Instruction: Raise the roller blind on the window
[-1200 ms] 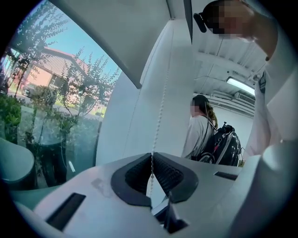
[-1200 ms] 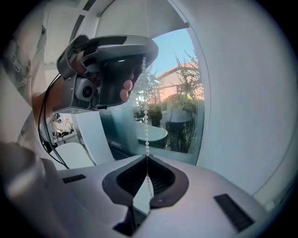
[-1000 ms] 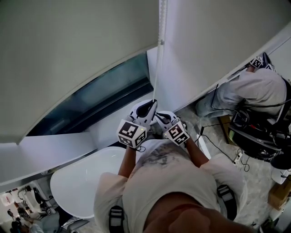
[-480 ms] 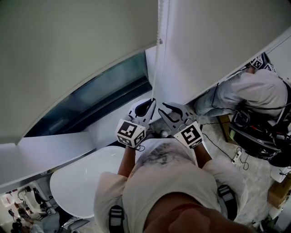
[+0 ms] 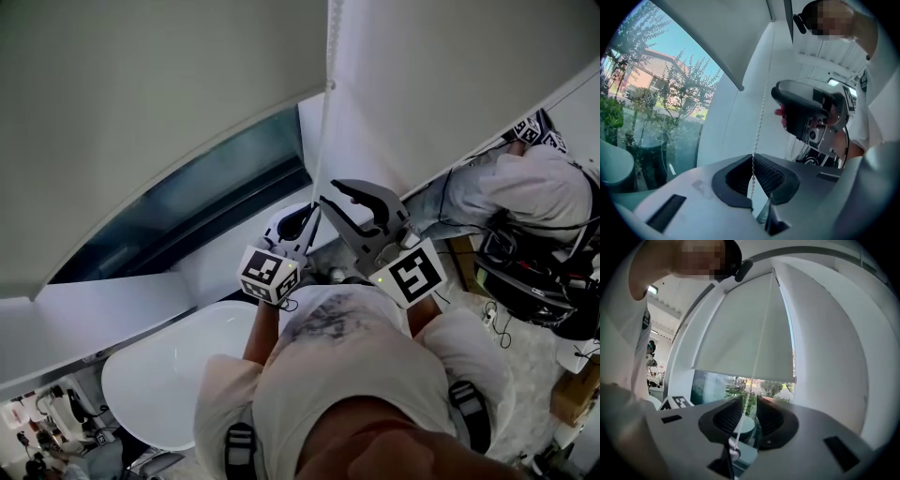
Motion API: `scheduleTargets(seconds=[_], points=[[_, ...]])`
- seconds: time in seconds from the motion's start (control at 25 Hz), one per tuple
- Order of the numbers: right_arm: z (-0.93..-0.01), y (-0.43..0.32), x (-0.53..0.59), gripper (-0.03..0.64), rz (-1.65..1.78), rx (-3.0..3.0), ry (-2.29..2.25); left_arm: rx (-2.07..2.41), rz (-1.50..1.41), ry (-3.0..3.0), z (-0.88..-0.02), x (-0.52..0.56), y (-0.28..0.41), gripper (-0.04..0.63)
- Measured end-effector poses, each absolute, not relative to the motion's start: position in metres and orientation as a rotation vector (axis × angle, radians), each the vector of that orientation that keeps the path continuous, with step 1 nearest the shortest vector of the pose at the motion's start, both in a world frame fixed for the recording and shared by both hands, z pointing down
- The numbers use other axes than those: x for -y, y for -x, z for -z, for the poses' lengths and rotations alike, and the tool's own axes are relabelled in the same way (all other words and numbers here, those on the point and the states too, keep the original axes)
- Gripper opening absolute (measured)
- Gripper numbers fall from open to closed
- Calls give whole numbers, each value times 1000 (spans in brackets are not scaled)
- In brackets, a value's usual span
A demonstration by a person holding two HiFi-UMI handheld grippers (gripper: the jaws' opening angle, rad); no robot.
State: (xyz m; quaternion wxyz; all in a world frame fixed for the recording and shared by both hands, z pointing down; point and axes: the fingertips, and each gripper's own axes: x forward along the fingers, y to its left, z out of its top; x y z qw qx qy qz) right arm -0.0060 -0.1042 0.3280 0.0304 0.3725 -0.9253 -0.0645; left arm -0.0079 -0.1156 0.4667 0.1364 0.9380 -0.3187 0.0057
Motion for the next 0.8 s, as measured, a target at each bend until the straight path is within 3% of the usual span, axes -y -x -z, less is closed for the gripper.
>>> scheduleTargets(seconds=[0.52,0.8], points=[[-245,14,129,135,309,2963,-1146,918,-22,-2732,-468,115,0,15],[-247,12,127,63,216,2983,-1129,923,-20,-2740,-467,114,-1,15]])
